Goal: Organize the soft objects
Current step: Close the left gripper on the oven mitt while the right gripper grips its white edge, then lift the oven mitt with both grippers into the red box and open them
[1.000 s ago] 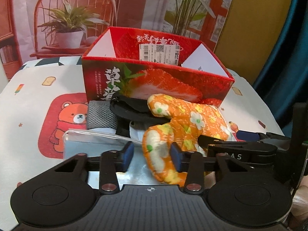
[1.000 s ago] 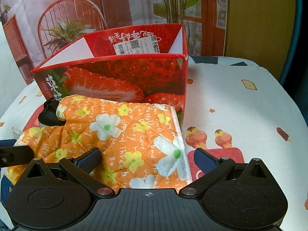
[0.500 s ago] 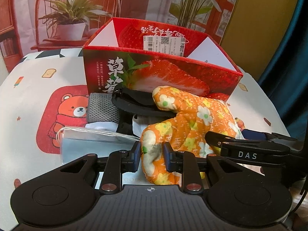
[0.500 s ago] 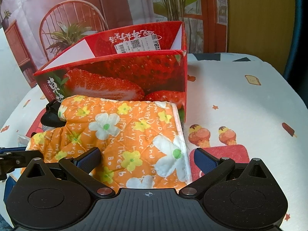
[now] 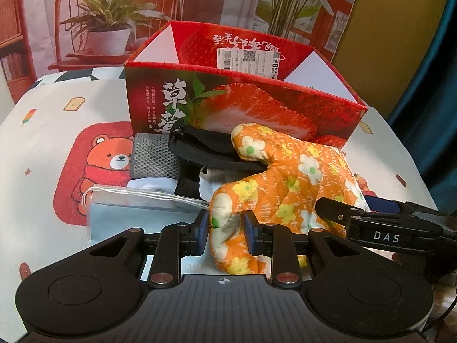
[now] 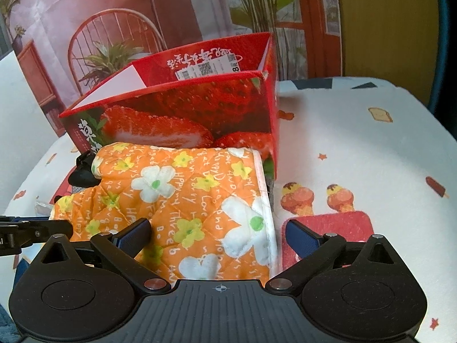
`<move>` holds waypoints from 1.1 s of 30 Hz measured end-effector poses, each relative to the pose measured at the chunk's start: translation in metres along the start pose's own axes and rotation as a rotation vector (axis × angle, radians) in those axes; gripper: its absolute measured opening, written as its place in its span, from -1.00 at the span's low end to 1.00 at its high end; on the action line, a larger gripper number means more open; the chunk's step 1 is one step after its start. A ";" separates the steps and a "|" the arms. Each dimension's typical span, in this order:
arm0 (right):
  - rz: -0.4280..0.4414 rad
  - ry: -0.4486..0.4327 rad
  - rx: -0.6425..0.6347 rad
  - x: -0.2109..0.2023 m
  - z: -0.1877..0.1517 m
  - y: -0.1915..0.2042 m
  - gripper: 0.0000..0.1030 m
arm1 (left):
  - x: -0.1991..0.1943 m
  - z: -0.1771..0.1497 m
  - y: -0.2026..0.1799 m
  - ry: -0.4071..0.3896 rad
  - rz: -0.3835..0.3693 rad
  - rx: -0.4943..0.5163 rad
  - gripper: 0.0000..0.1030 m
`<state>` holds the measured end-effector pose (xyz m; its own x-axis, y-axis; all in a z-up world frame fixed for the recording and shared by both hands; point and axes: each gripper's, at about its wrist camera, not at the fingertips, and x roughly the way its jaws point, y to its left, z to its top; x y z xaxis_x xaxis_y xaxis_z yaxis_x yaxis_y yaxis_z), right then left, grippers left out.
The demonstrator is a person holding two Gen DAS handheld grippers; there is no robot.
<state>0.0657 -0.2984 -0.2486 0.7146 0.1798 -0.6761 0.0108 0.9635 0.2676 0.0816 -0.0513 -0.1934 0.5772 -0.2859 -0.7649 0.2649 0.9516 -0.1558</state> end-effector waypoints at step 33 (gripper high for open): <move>0.067 -0.191 -0.087 -0.075 0.052 0.029 -0.86 | -0.052 0.032 0.016 -0.234 -0.056 -0.049 -0.77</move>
<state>0.0488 -0.2941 -0.1542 0.8315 0.2107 -0.5141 -0.0956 0.9657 0.2412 0.0803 -0.0252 -0.1364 0.7274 -0.3514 -0.5894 0.2671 0.9362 -0.2285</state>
